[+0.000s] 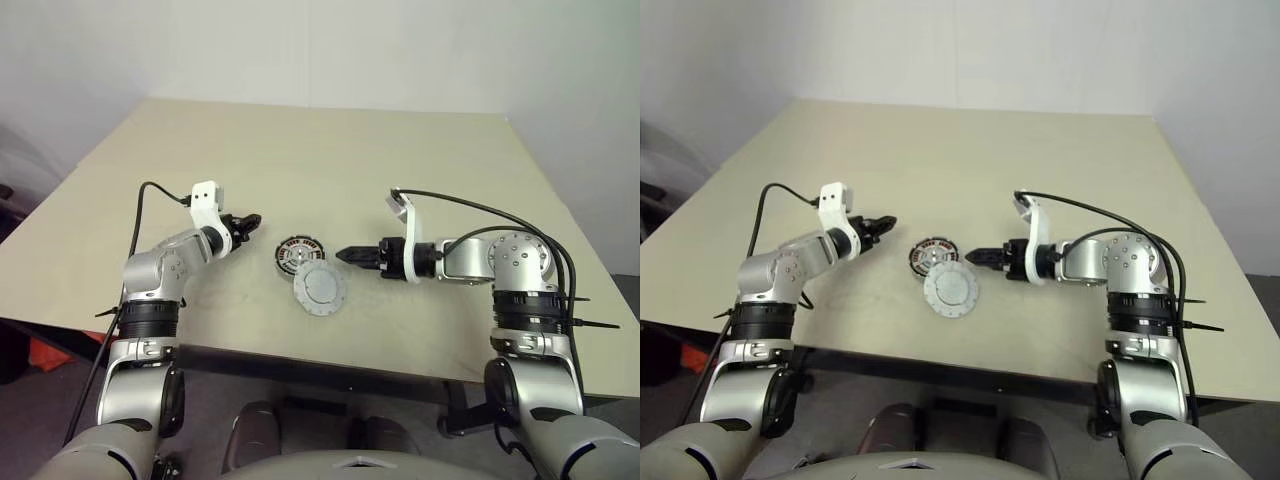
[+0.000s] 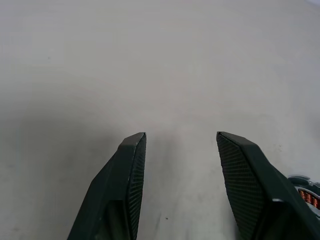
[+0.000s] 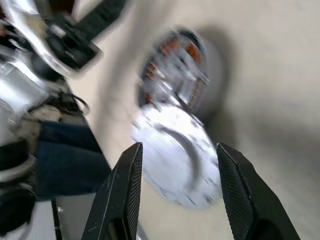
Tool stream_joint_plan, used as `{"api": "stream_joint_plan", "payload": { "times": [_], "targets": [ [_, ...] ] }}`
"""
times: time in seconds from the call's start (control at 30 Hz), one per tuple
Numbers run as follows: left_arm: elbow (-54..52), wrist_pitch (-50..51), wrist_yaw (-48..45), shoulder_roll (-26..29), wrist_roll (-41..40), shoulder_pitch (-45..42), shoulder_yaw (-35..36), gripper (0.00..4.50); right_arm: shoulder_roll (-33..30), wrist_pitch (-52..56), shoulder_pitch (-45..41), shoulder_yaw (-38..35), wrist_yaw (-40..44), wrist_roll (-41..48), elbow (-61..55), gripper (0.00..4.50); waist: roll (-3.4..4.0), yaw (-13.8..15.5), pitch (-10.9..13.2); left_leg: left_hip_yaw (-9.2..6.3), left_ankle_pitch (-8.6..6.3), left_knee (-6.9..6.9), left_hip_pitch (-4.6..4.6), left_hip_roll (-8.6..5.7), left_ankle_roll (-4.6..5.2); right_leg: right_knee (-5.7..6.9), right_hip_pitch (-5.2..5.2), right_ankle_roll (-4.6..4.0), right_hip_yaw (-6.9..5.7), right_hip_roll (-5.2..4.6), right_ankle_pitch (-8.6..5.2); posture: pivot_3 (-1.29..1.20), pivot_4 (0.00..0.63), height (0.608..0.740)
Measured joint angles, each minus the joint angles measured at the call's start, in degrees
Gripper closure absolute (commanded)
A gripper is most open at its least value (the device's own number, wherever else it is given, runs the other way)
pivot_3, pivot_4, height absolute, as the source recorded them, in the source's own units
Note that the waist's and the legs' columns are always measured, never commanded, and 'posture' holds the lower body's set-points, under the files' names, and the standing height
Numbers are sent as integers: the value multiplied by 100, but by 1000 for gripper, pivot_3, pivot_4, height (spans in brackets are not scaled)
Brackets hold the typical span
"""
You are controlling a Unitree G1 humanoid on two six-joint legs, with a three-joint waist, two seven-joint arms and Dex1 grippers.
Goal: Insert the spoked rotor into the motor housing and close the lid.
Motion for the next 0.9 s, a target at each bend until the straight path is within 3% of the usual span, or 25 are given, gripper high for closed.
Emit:
{"api": "stream_joint_plan", "payload": {
  "times": [0.47, 0.9],
  "targets": [
    [-8, 16, -29, 5, 51, 39, -28, 2130, -60, 33, 619, 195, 672, -413, -204, 1885, -2, 8, -2, -1, 1, 3, 2, 1, 1, 1, 2, -39, -1, 0, -1, 0, 0, 740],
    [-35, 28, -83, 35, 86, 50, -48, 2130, -6, -551, 185, -85, 713, -1086, 522, 1885, -1, 11, -4, -2, 13, 7, 7, 1, -6, 3, 9, -33, -2, 0, 0, 0, 0, 740]
  ]
}}
